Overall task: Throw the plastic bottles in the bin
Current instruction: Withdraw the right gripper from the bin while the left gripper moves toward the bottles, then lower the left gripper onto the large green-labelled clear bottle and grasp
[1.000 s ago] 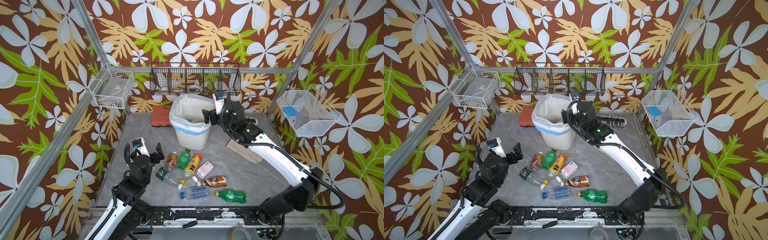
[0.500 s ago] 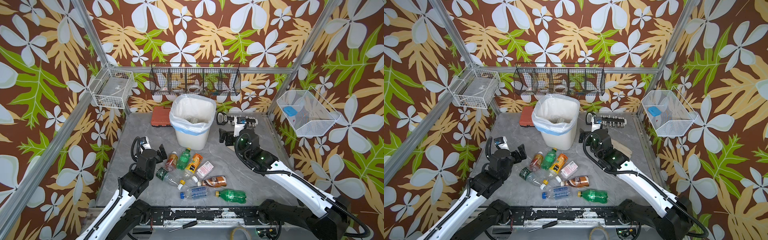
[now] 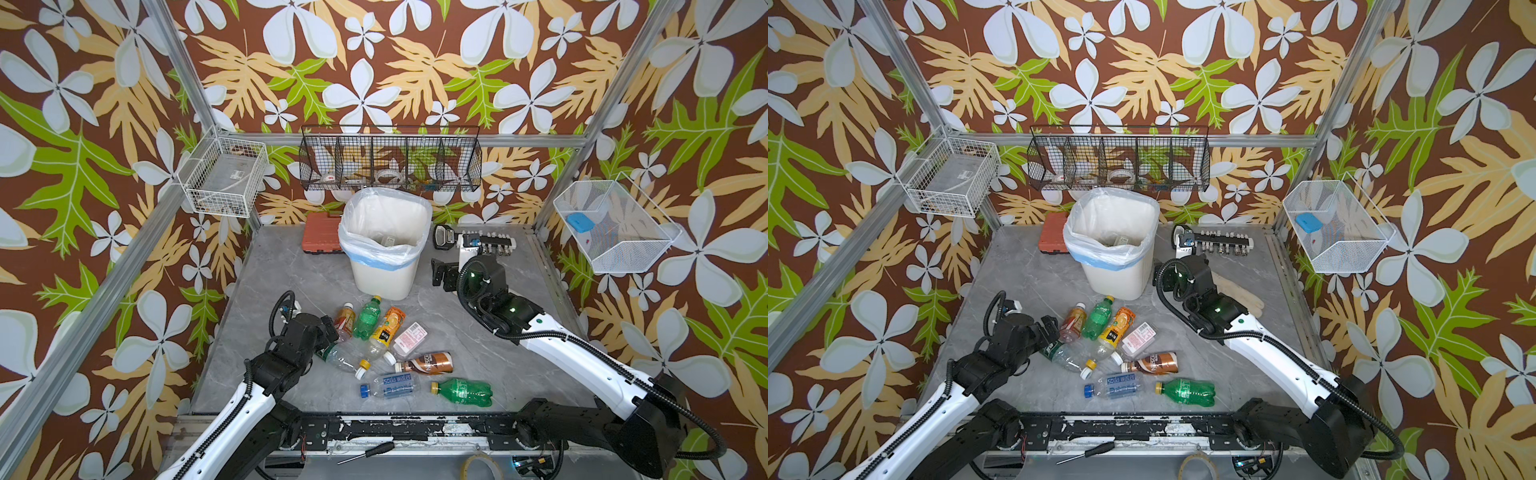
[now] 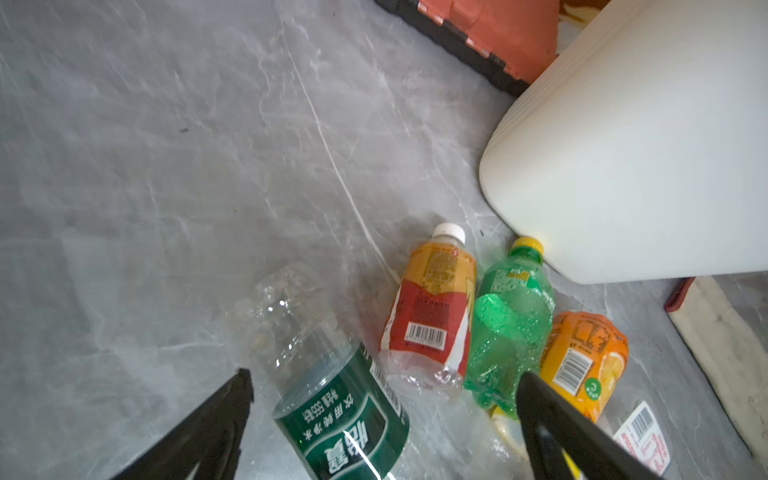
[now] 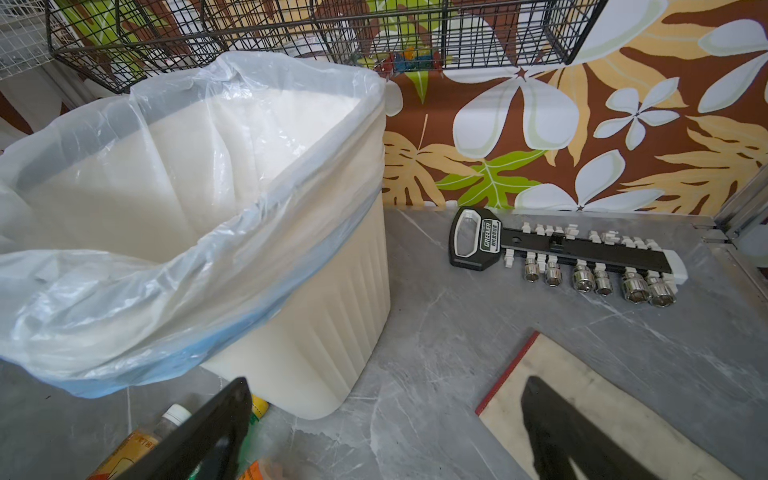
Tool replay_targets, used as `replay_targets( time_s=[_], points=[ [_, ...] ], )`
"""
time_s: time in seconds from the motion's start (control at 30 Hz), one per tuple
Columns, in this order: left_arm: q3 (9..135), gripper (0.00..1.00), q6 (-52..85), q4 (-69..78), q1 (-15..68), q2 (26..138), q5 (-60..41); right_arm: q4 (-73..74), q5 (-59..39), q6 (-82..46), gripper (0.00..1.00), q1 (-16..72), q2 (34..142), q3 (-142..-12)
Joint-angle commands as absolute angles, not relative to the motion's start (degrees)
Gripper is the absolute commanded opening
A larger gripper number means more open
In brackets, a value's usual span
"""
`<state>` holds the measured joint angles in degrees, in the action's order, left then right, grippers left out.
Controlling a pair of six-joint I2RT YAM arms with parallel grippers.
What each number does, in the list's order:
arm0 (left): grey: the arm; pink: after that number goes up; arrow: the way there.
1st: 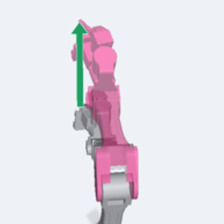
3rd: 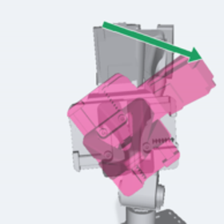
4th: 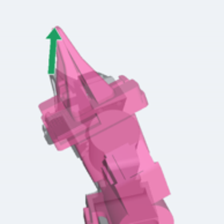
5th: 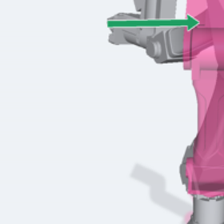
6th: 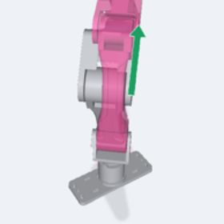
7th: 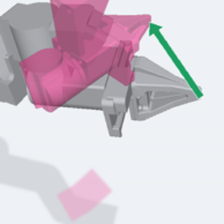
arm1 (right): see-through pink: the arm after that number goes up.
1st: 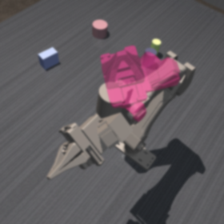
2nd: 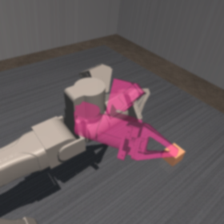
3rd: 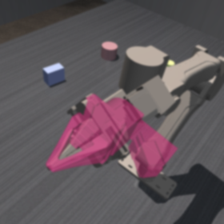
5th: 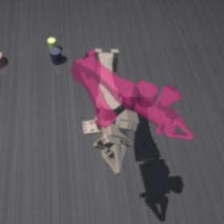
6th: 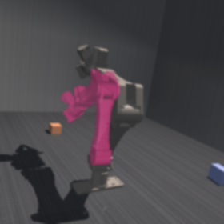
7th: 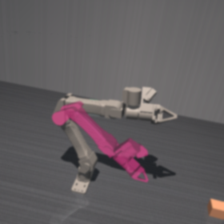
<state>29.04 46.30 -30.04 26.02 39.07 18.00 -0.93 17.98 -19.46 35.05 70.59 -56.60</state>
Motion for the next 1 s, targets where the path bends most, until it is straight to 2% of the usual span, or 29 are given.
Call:
replay_targets(
  time_s=[0.0,0.2,0.7,0.97],
  points=[
    [27.32,1.00,50.12,-29.96,25.93,39.87,13.54,-0.35,18.18,-19.60,1.00,35.07,70.10,-56.58],
    [23.98,1.00,51.83,-26.92,25.93,41.29,9.99,0.08,18.54,-20.04,1.00,35.07,69.02,-55.47],
    [19.73,1.00,52.12,-20.93,25.93,46.44,9.50,-0.24,18.62,-19.69,1.00,35.06,68.21,-55.76],
    [17.30,0.89,52.69,-18.58,25.88,47.66,8.39,-0.36,18.79,-19.78,1.00,35.07,68.13,-55.72]
  ],
)
